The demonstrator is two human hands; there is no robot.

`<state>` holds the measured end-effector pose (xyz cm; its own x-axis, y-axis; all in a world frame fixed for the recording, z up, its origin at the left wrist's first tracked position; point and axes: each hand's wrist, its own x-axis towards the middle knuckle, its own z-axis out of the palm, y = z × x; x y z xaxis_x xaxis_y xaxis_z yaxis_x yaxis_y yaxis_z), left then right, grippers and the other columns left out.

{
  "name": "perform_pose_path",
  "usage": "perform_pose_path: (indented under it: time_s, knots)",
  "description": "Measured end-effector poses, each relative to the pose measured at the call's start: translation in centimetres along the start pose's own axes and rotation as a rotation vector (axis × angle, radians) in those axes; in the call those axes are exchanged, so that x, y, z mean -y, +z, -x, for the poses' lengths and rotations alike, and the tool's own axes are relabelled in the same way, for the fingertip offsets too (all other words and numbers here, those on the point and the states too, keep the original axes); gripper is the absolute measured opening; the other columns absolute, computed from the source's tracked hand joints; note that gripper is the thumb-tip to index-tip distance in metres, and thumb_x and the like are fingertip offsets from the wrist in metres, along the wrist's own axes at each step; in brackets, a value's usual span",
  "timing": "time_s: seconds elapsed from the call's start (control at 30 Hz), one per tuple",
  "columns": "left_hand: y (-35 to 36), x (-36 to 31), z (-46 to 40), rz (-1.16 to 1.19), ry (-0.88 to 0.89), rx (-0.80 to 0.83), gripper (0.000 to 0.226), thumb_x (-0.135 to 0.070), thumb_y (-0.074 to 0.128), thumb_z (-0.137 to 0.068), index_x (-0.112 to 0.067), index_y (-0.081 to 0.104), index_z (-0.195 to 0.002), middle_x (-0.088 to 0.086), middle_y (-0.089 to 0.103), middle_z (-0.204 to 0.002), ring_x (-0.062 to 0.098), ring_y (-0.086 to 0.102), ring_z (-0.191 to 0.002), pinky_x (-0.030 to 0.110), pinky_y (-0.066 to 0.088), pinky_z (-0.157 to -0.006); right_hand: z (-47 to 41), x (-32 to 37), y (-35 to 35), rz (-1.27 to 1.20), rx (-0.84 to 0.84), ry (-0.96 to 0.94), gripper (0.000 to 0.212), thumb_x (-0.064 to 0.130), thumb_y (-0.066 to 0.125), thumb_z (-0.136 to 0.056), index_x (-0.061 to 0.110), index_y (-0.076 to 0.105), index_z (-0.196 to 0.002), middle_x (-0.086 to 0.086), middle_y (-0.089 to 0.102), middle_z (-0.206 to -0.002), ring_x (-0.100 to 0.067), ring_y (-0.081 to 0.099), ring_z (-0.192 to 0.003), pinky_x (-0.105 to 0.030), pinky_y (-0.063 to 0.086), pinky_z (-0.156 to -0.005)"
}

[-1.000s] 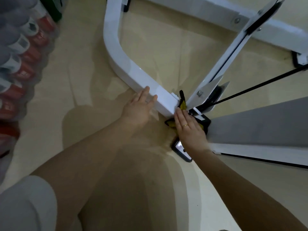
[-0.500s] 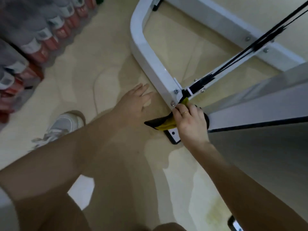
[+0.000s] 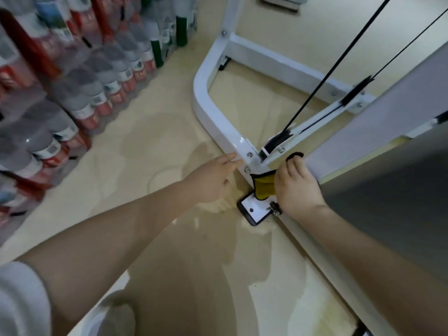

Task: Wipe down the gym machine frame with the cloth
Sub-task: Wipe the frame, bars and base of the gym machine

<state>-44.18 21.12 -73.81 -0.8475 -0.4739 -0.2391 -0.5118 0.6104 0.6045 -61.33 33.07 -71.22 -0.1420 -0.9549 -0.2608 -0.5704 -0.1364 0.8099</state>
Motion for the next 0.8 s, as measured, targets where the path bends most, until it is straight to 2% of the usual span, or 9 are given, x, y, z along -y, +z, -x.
perform_pose_path:
  time_s: [0.07, 0.13, 0.2, 0.27, 0.37, 0.47, 0.6, 0.7, 0.8]
  knots:
    - [1.6, 0.6, -0.1, 0.066, -0.025, 0.014, 0.059, -0.006, 0.042, -0.093, -0.016, 0.021, -0.147, -0.006, 0.007, -0.156, 0.009, 0.012, -0.142, 0.013, 0.014, -0.107, 0.0, 1.8, 0.7, 0.003, 0.09, -0.083, 0.051, 0.025, 0.032, -0.095, -0.003, 0.035, -0.138, -0.021, 0.041, -0.137, -0.038, 0.032, -0.13, -0.051, 0.004, -0.114]
    - [2.5, 0.7, 0.1, 0.164, -0.03, 0.021, 0.058, -0.004, 0.044, -0.093, -0.013, 0.023, -0.146, -0.009, 0.011, -0.151, 0.006, 0.015, -0.139, 0.005, 0.016, -0.101, -0.3, 1.4, -0.1, 0.006, 0.111, -0.097, 0.054, 0.024, 0.037, -0.095, 0.0, 0.027, -0.143, -0.019, 0.035, -0.144, -0.037, 0.026, -0.136, -0.053, -0.008, -0.112]
    - [3.0, 0.5, 0.2, 0.243, -0.056, 0.047, 0.057, -0.004, 0.044, -0.093, -0.013, 0.025, -0.146, -0.002, 0.015, -0.154, 0.011, 0.017, -0.141, 0.006, 0.014, -0.099, 0.1, -1.0, -1.4, 0.036, 0.055, -0.055, 0.046, 0.018, 0.038, -0.091, 0.006, 0.043, -0.135, -0.014, 0.049, -0.134, -0.035, 0.035, -0.131, -0.055, -0.01, -0.108]
    - [3.0, 0.3, -0.2, 0.289, -0.049, 0.058, 0.055, -0.003, 0.042, -0.093, -0.013, 0.028, -0.145, 0.0, 0.018, -0.154, 0.013, 0.017, -0.141, 0.004, 0.012, -0.097, 0.4, -4.1, -2.2, 0.045, -0.143, 0.135, 0.042, 0.01, 0.034, -0.083, 0.008, 0.064, -0.111, -0.011, 0.064, -0.111, -0.035, 0.05, -0.118, -0.053, 0.004, -0.114]
    - [2.8, -0.7, -1.9, 0.341, -0.043, 0.033, 0.053, -0.004, 0.041, -0.092, -0.015, 0.031, -0.143, 0.0, 0.023, -0.153, 0.014, 0.025, -0.139, 0.013, 0.018, -0.104, 1.2, -5.7, -1.9, -0.024, -0.283, 0.306, 0.024, 0.007, 0.047, -0.075, 0.003, 0.069, -0.085, -0.015, 0.066, -0.089, -0.037, 0.059, -0.1, -0.047, 0.016, -0.112]
    - [2.4, -2.7, -3.3, 0.435, -0.014, 0.055, 0.052, -0.003, 0.04, -0.093, -0.019, 0.034, -0.142, 0.002, 0.032, -0.149, 0.015, 0.041, -0.125, 0.009, 0.03, -0.089, 0.4, -3.7, -1.3, -0.004, -0.102, 0.184, 0.029, 0.021, 0.06, -0.073, 0.007, 0.07, -0.096, -0.011, 0.065, -0.096, -0.034, 0.058, -0.101, -0.048, 0.014, -0.11]
    - [2.4, -3.9, -2.6, 0.507, -0.01, 0.064, 0.05, -0.006, 0.042, -0.094, -0.022, 0.034, -0.141, 0.007, 0.045, -0.133, 0.007, 0.049, -0.076, 0.007, 0.038, -0.062, -0.1, -1.7, -1.1, -0.055, 0.146, 0.018, 0.038, 0.029, 0.05, -0.088, 0.01, 0.058, -0.12, -0.007, 0.058, -0.119, -0.032, 0.046, -0.12, -0.049, 0.01, -0.114]
    - [1.5, -4.4, -1.7, 0.552, -0.007, 0.062, 0.049, -0.005, 0.042, -0.094, -0.022, 0.036, -0.14, -0.004, 0.043, -0.123, 0.001, 0.045, -0.086, 0.014, 0.038, -0.069, 1.1, -5.6, -3.2, -0.045, -0.046, 0.149, 0.022, 0.026, 0.066, -0.073, 0.013, 0.071, -0.09, -0.005, 0.066, -0.093, -0.03, 0.057, -0.1, -0.044, 0.025, -0.103]
    - [-0.4, -6.2, -1.7, 0.579, 0.007, 0.066, 0.054, -0.003, 0.039, -0.094, -0.022, 0.029, -0.143, -0.004, 0.04, -0.133, 0.006, 0.041, -0.112, 0.013, 0.032, -0.087, 1.7, -11.8, -6.3, -0.078, -0.313, 0.313, 0.014, 0.022, 0.065, -0.069, 0.011, 0.065, -0.06, -0.005, 0.058, -0.066, -0.028, 0.057, -0.079, -0.038, 0.029, -0.086]
